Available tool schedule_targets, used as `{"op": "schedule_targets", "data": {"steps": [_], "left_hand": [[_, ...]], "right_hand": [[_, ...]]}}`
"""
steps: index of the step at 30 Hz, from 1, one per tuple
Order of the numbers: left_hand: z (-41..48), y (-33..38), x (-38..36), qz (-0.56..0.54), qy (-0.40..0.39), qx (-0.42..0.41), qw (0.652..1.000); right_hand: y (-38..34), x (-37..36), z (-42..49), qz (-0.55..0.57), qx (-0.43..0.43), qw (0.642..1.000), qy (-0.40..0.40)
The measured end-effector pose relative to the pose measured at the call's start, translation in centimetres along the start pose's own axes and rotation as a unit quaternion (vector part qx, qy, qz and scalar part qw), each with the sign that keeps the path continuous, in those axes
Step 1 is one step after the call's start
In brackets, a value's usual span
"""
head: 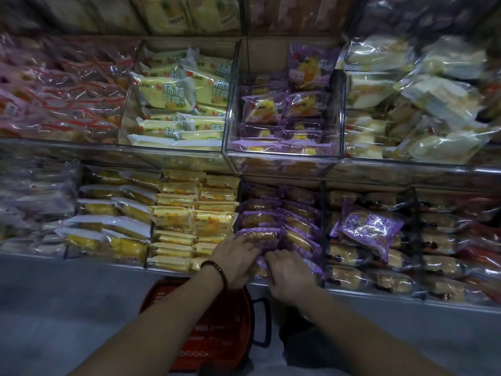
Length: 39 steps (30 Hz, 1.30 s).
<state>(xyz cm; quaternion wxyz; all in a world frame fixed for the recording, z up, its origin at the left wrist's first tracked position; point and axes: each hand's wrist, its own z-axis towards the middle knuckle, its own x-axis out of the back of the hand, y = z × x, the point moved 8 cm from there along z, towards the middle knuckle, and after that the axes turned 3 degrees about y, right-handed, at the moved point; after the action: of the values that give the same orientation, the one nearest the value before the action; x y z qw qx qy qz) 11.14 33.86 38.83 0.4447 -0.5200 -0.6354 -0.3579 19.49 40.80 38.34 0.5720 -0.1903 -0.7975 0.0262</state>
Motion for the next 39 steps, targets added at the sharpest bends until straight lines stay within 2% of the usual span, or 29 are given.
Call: {"op": "schedule_targets", "data": {"steps": [4,8,13,19,22,31,39], "left_hand": [[-0.2,0.0,-0.4,-0.006,-0.025,0.013,1.0],[-0.4,-1.2,0.4,-0.013,-0.019,0.025,0.999],[-0.4,-2.0,1.6,-0.052,0.048,0.057,0.996],[-0.7,-2.1,1.3,-0.028,0.078,0.104,0.991],[-0.7,-1.6,1.2,-0.008,0.056,0.105,0.993],[0.7,-2.0,1.4,0.025,0.016,0.158,0.987],[2.7,-2.4,1.2,0.063,-0.001,0.149,0.987]], "right_hand": [[0.2,-0.1,0.3,-0.026,-0.014,1.0,-0.01],[0.7,0.3,0.6,0.022,-0.04,0.999,-0.001],[0.2,1.4,0.5,0.03,-0.061,0.996,0.059],[0.4,0.6,1.4,0.027,-0.078,0.996,0.03],[0.9,1.0,2.1,0.029,-0.112,0.993,0.037],[1.4,2.3,3.5,0.002,-0.129,0.989,0.076],[2.1,1.1,4.1,0.024,-0.178,0.98,0.081]]}}
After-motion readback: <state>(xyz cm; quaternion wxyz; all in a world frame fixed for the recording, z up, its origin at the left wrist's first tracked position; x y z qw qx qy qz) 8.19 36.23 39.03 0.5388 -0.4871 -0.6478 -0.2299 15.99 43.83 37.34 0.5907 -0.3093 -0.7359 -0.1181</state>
